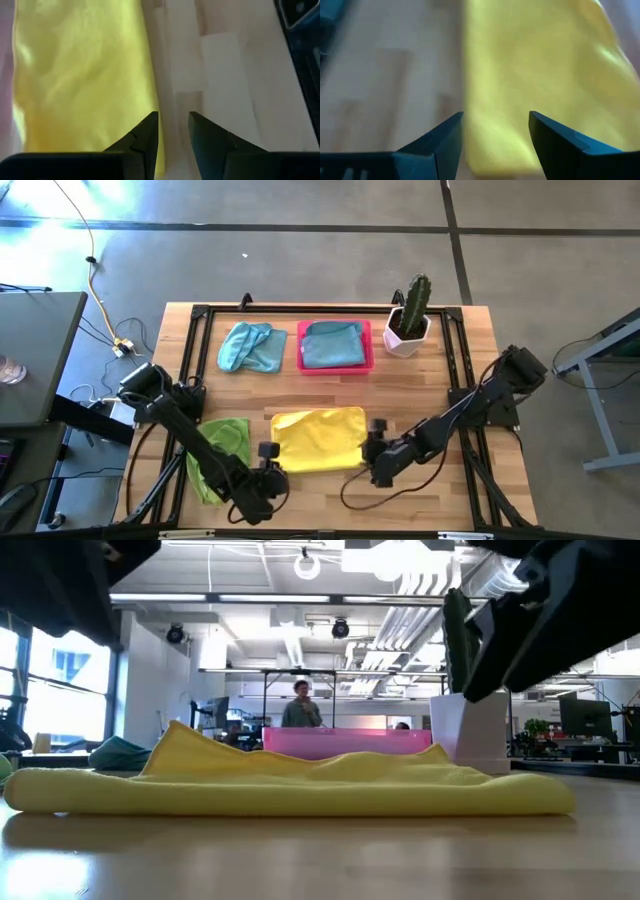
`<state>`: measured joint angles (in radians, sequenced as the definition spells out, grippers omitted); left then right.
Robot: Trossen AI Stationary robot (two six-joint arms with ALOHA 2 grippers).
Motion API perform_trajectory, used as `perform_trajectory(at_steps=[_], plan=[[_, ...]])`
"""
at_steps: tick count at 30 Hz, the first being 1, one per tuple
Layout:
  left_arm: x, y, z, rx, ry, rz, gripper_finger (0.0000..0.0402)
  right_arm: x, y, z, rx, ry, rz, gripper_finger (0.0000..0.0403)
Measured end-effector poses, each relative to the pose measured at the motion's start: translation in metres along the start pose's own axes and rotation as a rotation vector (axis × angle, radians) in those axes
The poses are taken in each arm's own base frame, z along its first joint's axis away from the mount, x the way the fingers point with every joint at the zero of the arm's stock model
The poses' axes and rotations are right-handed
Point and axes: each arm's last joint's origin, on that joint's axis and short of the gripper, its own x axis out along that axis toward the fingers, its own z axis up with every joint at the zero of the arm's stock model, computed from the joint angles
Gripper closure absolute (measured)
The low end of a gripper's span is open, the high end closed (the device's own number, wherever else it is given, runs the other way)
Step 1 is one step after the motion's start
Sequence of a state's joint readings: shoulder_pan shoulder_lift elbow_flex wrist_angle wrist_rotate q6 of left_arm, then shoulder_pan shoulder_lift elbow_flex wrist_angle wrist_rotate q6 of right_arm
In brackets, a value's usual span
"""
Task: Fold microfiber towels
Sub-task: Fold the yellow microfiber cloth
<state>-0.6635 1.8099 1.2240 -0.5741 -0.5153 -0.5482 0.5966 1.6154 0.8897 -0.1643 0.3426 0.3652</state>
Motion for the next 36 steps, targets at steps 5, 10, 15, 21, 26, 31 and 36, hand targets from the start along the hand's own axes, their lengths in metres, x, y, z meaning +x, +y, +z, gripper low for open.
perform_trajectory(at_steps=[5,10,15,21,26,31,36], plan=[[0.012,0.001,-0.002,0.026,0.001,0.030,0.0302,0.006,0.006,-0.010,-0.132,-0.063,0.036,0.0187],[0.027,0.001,-0.002,0.002,0.054,-0.033,0.0292,0.014,0.011,-0.013,-0.088,-0.042,0.065,0.0187],[0.038,0.008,-0.006,0.005,0.146,-0.043,0.0247,0.017,0.013,-0.013,-0.105,-0.043,0.079,0.0187],[0.048,0.010,-0.005,0.029,0.151,-0.041,0.0199,0.019,0.012,-0.016,-0.111,-0.023,0.073,0.0185],[0.059,0.008,-0.015,0.061,0.210,-0.017,0.0186,0.025,0.015,-0.021,-0.116,0.007,0.086,0.0185],[0.070,0.004,-0.020,0.073,0.233,-0.002,0.0187,0.029,0.015,-0.027,-0.121,0.047,0.076,0.0185],[0.073,0.005,-0.022,0.052,0.249,0.001,0.0190,0.036,0.011,-0.035,-0.077,0.107,0.042,0.0185]])
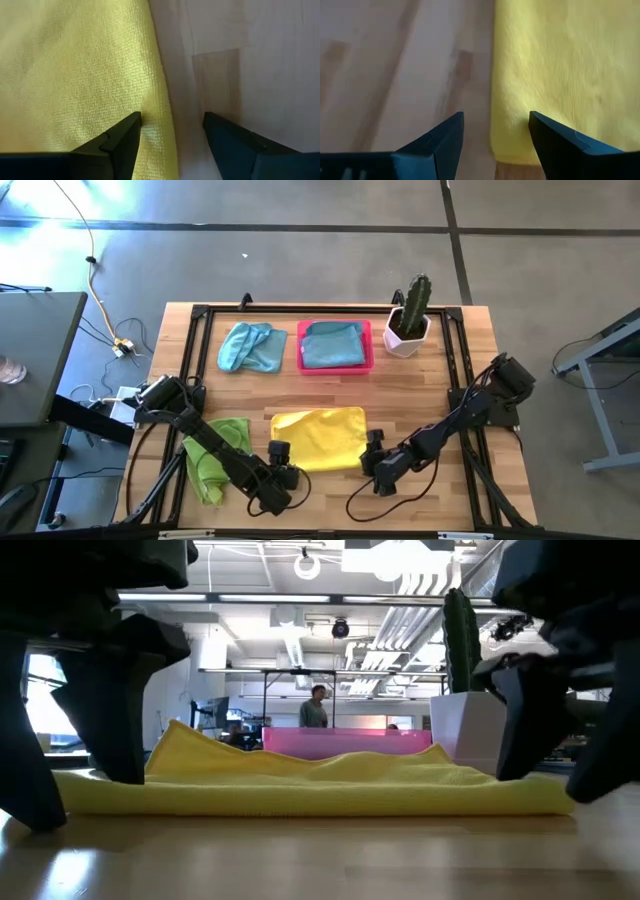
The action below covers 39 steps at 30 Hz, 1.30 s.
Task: Fold microfiber towels
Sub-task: Fold the yellow microfiber cloth
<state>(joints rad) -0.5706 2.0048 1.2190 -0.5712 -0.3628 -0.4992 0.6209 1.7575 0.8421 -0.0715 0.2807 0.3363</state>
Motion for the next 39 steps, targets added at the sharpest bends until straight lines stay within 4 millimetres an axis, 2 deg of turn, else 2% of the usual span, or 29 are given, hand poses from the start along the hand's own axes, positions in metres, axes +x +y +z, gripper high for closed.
perform_trajectory(at_steps=[5,9,14,21,23,27,31,36,39], plan=[[0.000,0.000,0.000,-0.030,-0.003,0.006,0.0204,0.013,0.001,-0.005,0.000,0.019,-0.026,0.0185],[0.000,0.000,-0.001,-0.047,0.001,0.004,0.0221,0.015,0.000,-0.007,0.040,0.028,-0.035,0.0198],[0.000,0.000,-0.001,-0.056,0.000,0.004,0.0257,0.016,0.001,-0.007,0.067,0.023,-0.043,0.0257],[0.001,-0.001,-0.001,-0.076,-0.003,0.001,0.0331,0.016,-0.001,-0.007,0.128,0.023,-0.061,0.0382],[0.001,-0.001,-0.001,-0.076,-0.004,0.005,0.0354,0.016,-0.001,-0.008,0.124,0.024,-0.063,0.0396],[-0.001,-0.001,0.000,-0.088,0.003,0.007,0.0394,0.016,0.000,-0.005,0.152,0.022,-0.060,0.0394],[-0.013,0.001,0.008,-0.084,0.027,0.000,0.0396,0.010,0.006,0.011,0.145,0.039,-0.007,0.0399],[-0.061,0.008,0.028,-0.086,0.015,-0.009,0.0400,-0.013,0.015,0.047,0.141,0.109,0.049,0.0401],[-0.083,0.010,0.038,-0.120,0.016,-0.058,0.0398,-0.030,0.017,0.070,0.137,0.155,0.048,0.0402]])
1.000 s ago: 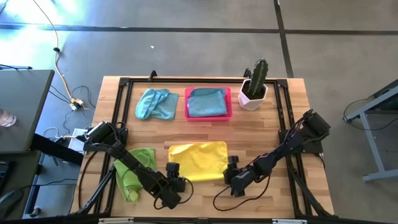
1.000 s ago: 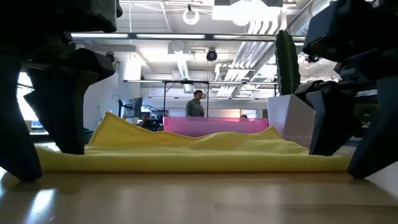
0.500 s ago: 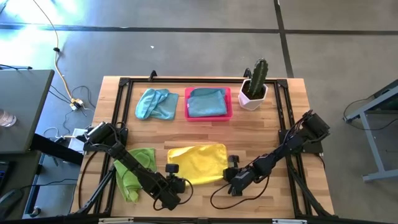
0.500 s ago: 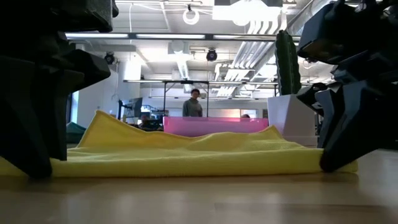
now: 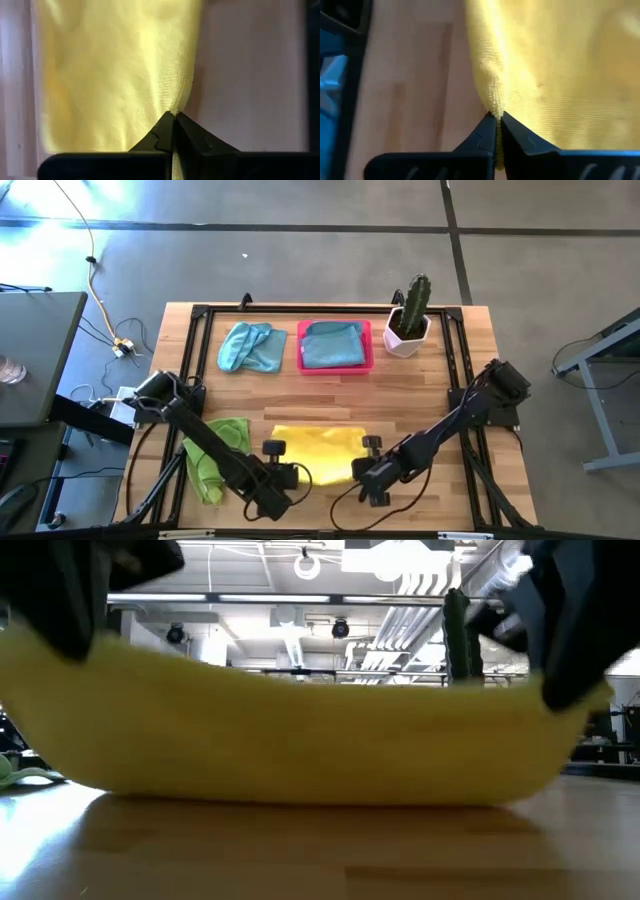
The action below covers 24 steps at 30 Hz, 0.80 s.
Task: Fold microfiber towels
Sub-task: Fold the yellow microfiber cloth
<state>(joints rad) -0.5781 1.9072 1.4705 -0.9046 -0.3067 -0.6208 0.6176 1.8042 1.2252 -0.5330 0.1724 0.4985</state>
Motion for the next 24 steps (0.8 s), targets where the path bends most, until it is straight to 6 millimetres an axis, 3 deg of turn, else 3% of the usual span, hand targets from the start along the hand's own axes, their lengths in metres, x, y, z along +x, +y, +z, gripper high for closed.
perform_trajectory(at_steps=[4,10,13,15,18,24], plan=[[-0.042,0.000,0.019,-0.035,-0.074,-0.105,0.0400,-0.035,0.010,0.026,-0.005,0.032,0.013,0.0402],[-0.092,-0.004,0.033,0.026,-0.174,-0.238,0.0400,-0.090,0.023,0.053,-0.023,0.016,0.031,0.0402],[-0.103,-0.001,0.033,0.034,-0.212,-0.231,0.0401,-0.104,0.023,0.057,-0.030,0.006,-0.006,0.0402],[-0.101,0.002,0.031,0.033,-0.209,-0.178,0.0400,-0.102,0.020,0.056,-0.033,-0.002,-0.058,0.0402],[-0.088,0.007,0.027,0.011,-0.187,-0.083,0.0401,-0.083,0.007,0.049,-0.021,0.046,-0.115,0.0402],[-0.039,0.028,0.010,-0.065,-0.086,0.106,0.0401,-0.039,-0.032,0.026,0.004,0.116,-0.315,0.0402]])
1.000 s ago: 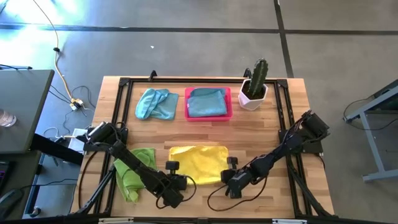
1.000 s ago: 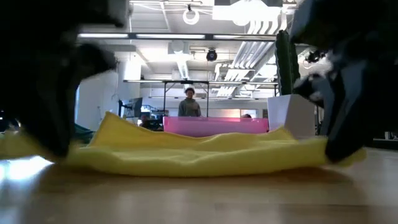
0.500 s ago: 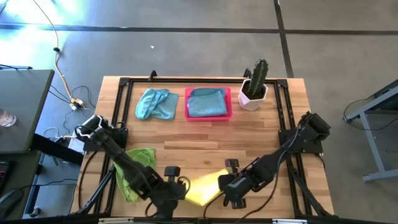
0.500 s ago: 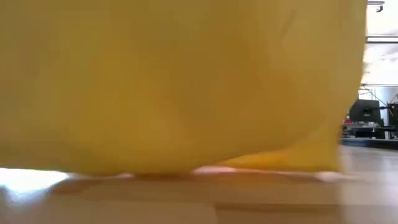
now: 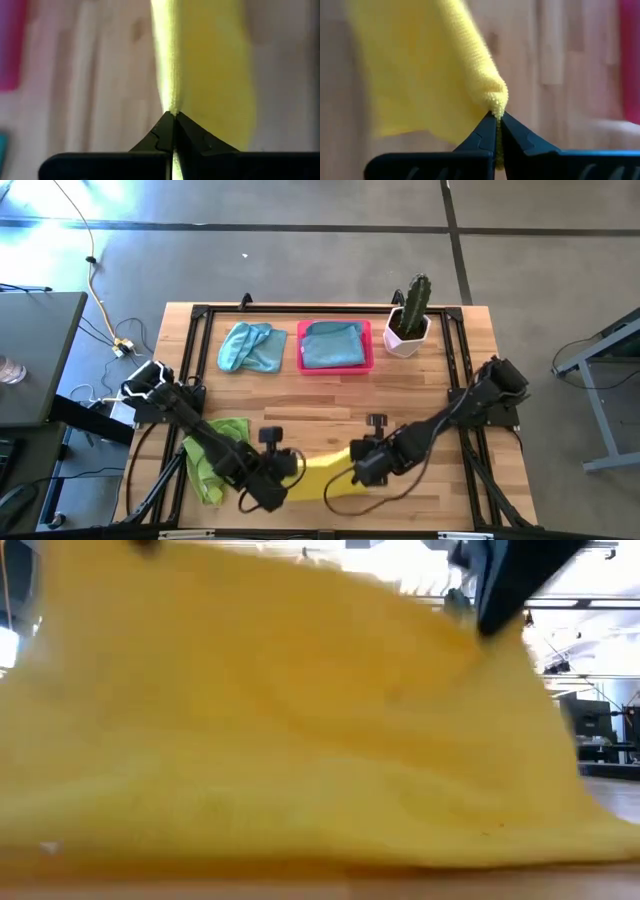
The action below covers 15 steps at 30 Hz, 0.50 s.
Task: Fold microfiber towels
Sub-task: Fold the yellow microfiber cloth
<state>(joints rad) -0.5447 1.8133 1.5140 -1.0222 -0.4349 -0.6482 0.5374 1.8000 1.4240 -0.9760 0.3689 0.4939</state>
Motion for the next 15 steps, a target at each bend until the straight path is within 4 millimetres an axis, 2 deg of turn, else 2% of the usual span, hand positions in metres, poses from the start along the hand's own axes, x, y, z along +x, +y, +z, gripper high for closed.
perform_trajectory(at_steps=[4,8,11,15], plan=[[0.030,0.018,-0.012,-0.029,0.040,0.133,0.0401,0.036,-0.024,-0.009,0.027,0.020,-0.112,0.0402],[0.054,0.035,-0.019,-0.064,0.045,0.226,0.0401,0.061,-0.042,-0.015,0.066,0.043,-0.128,0.0402],[0.065,0.044,-0.021,-0.086,0.057,0.241,0.0400,0.068,-0.051,-0.016,0.074,0.052,-0.136,0.0395],[0.073,0.052,-0.019,-0.077,0.053,0.256,0.0391,0.070,-0.058,-0.013,0.042,0.057,-0.140,0.0362]])
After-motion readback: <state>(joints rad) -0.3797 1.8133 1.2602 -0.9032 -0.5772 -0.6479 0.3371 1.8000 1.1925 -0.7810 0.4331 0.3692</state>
